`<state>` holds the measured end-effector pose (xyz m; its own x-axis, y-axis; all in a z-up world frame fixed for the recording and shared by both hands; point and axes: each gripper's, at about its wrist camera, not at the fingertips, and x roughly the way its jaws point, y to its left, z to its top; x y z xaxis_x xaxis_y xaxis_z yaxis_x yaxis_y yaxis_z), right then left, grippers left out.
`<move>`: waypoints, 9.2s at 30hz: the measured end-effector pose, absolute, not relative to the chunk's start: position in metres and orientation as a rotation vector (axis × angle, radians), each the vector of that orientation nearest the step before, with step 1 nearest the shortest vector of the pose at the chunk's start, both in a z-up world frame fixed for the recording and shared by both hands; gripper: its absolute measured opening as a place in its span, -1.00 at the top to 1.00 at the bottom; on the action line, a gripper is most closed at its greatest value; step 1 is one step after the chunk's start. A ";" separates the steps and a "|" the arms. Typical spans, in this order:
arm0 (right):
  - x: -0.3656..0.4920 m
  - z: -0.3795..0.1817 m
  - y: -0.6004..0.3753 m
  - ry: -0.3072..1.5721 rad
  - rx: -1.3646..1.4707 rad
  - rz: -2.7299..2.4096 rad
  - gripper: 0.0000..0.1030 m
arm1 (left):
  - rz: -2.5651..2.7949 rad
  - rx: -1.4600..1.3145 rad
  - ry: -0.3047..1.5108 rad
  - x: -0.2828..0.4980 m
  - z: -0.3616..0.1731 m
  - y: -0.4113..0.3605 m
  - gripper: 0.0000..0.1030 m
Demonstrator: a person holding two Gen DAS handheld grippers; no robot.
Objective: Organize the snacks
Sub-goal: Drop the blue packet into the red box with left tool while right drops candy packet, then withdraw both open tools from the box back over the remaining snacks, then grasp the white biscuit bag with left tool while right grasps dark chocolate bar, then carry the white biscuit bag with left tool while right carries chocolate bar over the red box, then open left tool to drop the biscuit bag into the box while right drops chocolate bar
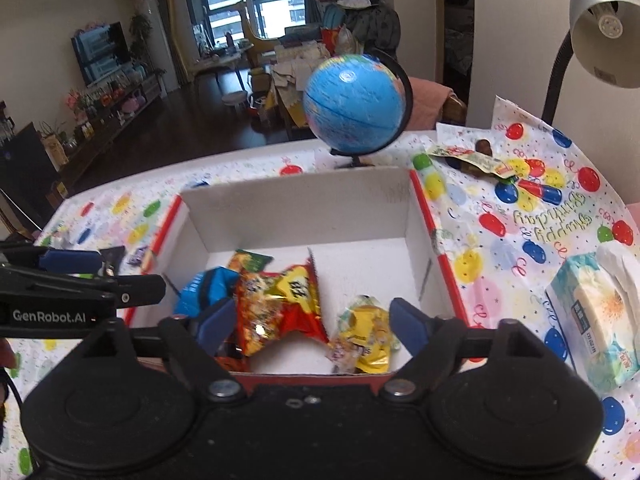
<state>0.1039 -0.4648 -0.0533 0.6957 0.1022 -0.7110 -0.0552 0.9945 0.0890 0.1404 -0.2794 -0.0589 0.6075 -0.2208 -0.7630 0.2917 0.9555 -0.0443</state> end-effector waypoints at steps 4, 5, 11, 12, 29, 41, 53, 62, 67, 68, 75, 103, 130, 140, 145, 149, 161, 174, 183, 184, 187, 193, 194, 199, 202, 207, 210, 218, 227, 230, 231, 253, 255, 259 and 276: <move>0.100 -0.043 -0.451 0.771 0.055 0.118 -0.88 | -0.279 0.063 0.850 0.133 -0.049 -0.263 -0.58; 0.099 -0.040 -0.448 0.765 0.053 0.122 -0.91 | -0.275 0.057 0.845 0.131 -0.047 -0.258 -0.58; 0.094 -0.028 -0.421 0.743 0.045 0.137 -0.98 | -0.255 0.022 0.816 0.120 -0.034 -0.226 -0.59; 0.093 -0.026 -0.416 0.741 0.041 0.143 -0.99 | -0.251 0.014 0.814 0.119 -0.032 -0.220 -0.59; 0.086 -0.022 -0.286 0.729 0.003 0.187 -0.99 | -0.202 -0.029 0.792 0.095 -0.021 -0.080 -0.60; 0.088 -0.031 -0.202 0.728 -0.019 0.178 -0.99 | -0.169 -0.058 0.797 0.095 -0.026 0.012 -0.60; 0.149 -0.072 -0.172 0.799 -0.063 0.224 -0.98 | -0.022 -0.107 0.870 0.151 -0.069 0.058 -0.60; 0.214 -0.117 -0.153 0.866 -0.090 0.310 -0.92 | 0.038 -0.144 0.930 0.208 -0.111 0.069 -0.60; 0.241 -0.138 -0.145 0.906 -0.090 0.345 -0.83 | 0.049 -0.162 0.958 0.234 -0.129 0.071 -0.60; 0.247 -0.142 -0.143 0.914 -0.091 0.350 -0.79 | 0.050 -0.162 0.960 0.239 -0.132 0.072 -0.60; 0.273 -0.167 -0.137 0.986 -0.069 0.373 -0.43 | 0.017 -0.148 0.994 0.266 -0.151 0.070 -0.49; 0.259 -0.168 -0.135 0.992 -0.112 0.299 0.46 | 0.054 -0.155 1.062 0.258 -0.172 0.087 0.45; 0.101 -0.058 -0.174 0.843 -0.024 0.176 0.46 | -0.167 -0.142 0.953 0.115 -0.061 0.046 0.45; 0.069 -0.028 -0.209 0.770 0.015 0.145 0.46 | -0.249 -0.097 0.897 0.089 -0.027 -0.003 0.46; 0.070 -0.031 -0.238 0.784 0.025 0.147 0.46 | -0.204 -0.093 0.936 0.096 -0.043 -0.024 0.46; 0.072 -0.041 -0.251 0.803 0.034 0.174 0.46 | -0.155 -0.100 0.998 0.101 -0.067 -0.030 0.46; 0.076 -0.088 -0.256 0.910 0.031 0.195 0.46 | -0.090 -0.087 1.114 0.113 -0.124 -0.028 -0.15; 0.074 -0.112 -0.248 0.953 0.028 0.134 0.46 | -0.114 -0.056 1.166 0.128 -0.169 -0.025 -0.35; 0.074 -0.120 -0.248 0.971 0.038 0.105 0.46 | -0.103 -0.055 1.174 0.136 -0.184 -0.020 -0.01; 0.075 -0.120 -0.249 0.972 0.039 0.103 0.46 | -0.097 -0.060 1.178 0.137 -0.185 -0.019 0.17; 0.076 -0.119 -0.249 0.973 0.045 0.102 0.46 | -0.089 -0.110 1.180 0.136 -0.185 -0.012 0.52; 0.078 -0.116 -0.253 0.972 0.047 0.104 0.46 | -0.075 -0.125 1.178 0.132 -0.178 -0.010 0.62; 0.078 -0.114 -0.253 0.971 0.046 0.104 0.46 | -0.071 -0.130 1.179 0.131 -0.176 -0.009 0.62; 0.079 -0.104 -0.259 0.954 0.044 0.108 0.46 | -0.073 -0.140 1.165 0.127 -0.156 -0.013 0.62; 0.081 -0.094 -0.264 0.935 0.046 0.114 0.46 | -0.077 -0.153 1.142 0.126 -0.139 -0.018 0.62; 0.082 -0.076 -0.276 0.896 0.041 0.123 0.46 | -0.078 -0.145 1.093 0.127 -0.109 -0.033 0.62; 0.083 -0.065 -0.285 0.872 0.039 0.127 0.46 | -0.083 -0.142 1.069 0.129 -0.094 -0.044 0.62; 0.089 -0.042 -0.318 0.813 0.036 0.121 0.46 | -0.116 -0.114 1.009 0.137 -0.063 -0.089 0.62; 0.096 -0.030 -0.367 0.778 0.044 0.091 0.46 | -0.181 -0.070 0.960 0.148 -0.040 -0.152 0.62; 0.099 -0.031 -0.386 0.777 0.043 0.077 0.46 | -0.200 -0.058 0.956 0.152 -0.039 -0.174 0.62; 0.100 -0.031 -0.392 0.777 0.041 0.072 0.46 | -0.207 -0.053 0.956 0.153 -0.039 -0.181 0.62; 0.134 -0.074 -0.488 0.860 0.044 -0.045 0.46 | -0.290 0.035 1.047 0.189 -0.081 -0.307 0.62; 0.141 -0.080 -0.493 0.868 0.044 -0.050 0.46 | -0.288 0.042 1.054 0.193 -0.085 -0.312 0.62; 0.156 -0.087 -0.499 0.875 0.047 -0.058 0.46 | -0.292 0.055 1.069 0.204 -0.093 -0.322 0.62; 0.174 -0.105 -0.493 0.934 0.038 -0.016 0.36 | -0.299 0.116 1.125 0.220 -0.127 -0.330 0.61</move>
<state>0.1736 -0.4927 -0.1052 0.5950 0.0026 -0.8038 0.0304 0.9992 0.0257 0.2204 -0.3301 -0.1268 0.3960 -0.1768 -0.9011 0.2931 0.9543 -0.0585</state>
